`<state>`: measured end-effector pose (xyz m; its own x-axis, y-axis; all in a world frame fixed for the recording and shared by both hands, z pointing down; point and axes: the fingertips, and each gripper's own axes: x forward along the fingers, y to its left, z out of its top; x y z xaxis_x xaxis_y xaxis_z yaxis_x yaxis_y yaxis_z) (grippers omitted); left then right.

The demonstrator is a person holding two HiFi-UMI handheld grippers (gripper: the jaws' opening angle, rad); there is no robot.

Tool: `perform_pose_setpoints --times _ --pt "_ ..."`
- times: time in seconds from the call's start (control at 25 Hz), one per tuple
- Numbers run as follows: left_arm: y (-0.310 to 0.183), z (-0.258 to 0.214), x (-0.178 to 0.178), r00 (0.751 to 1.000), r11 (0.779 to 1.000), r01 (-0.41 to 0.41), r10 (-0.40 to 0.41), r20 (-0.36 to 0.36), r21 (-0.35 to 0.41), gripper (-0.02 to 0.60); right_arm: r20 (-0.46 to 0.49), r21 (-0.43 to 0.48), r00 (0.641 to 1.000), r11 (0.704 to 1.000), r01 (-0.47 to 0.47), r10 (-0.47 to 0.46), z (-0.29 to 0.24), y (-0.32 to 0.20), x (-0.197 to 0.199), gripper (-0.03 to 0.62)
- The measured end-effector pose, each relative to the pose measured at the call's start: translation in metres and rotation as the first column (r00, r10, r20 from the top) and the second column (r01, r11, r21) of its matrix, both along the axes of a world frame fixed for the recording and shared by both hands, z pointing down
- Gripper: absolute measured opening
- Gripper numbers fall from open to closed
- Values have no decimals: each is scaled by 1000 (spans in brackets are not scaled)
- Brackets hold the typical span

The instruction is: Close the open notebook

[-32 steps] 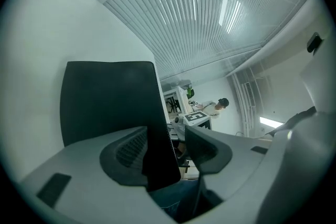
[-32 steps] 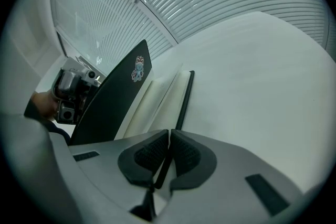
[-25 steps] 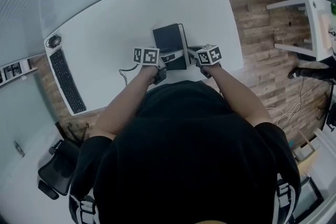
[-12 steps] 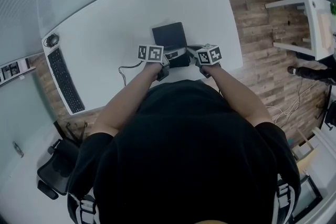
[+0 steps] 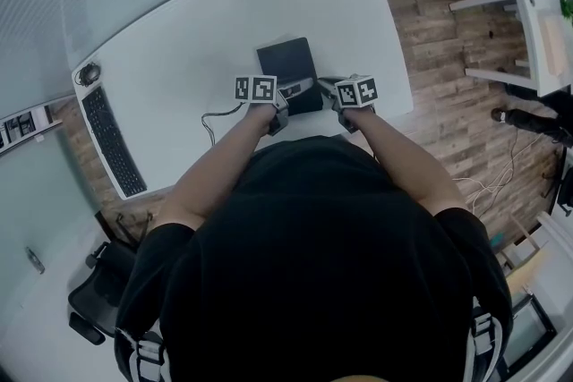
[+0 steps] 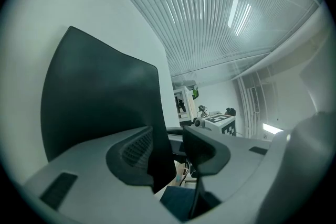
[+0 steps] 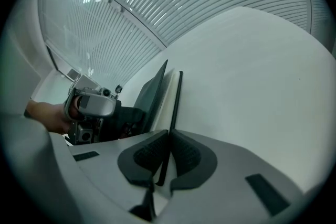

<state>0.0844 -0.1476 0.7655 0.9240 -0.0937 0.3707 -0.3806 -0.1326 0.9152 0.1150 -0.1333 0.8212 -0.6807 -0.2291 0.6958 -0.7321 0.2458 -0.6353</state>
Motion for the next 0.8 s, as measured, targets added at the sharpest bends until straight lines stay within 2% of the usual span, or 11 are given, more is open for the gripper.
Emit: perform_pose_setpoints --times 0.12,0.28,0.36,0.56,0.64,0.8 --pt "0 -6 0 1000 1000 3 -3 -6 23 192 -27 2 1000 1000 16 -16 1 5 8 48" --pt "-2 -23 -5 1000 991 2 -4 16 134 192 -28 100 999 995 26 -23 -15 6 16 48" --pt "-7 -27 -7 1000 988 8 -12 20 155 190 -31 127 999 992 21 -17 -21 2 21 48" --pt "-9 -42 -26 1000 976 10 -14 18 216 113 -56 174 998 985 12 -2 -38 -3 20 48" --pt "-12 -54 -28 1000 963 17 -21 11 270 75 -61 211 998 977 12 1 -47 -8 22 48" --pt "-25 -84 -35 998 910 44 -62 30 412 48 -92 319 996 947 45 -17 -73 -16 23 48"
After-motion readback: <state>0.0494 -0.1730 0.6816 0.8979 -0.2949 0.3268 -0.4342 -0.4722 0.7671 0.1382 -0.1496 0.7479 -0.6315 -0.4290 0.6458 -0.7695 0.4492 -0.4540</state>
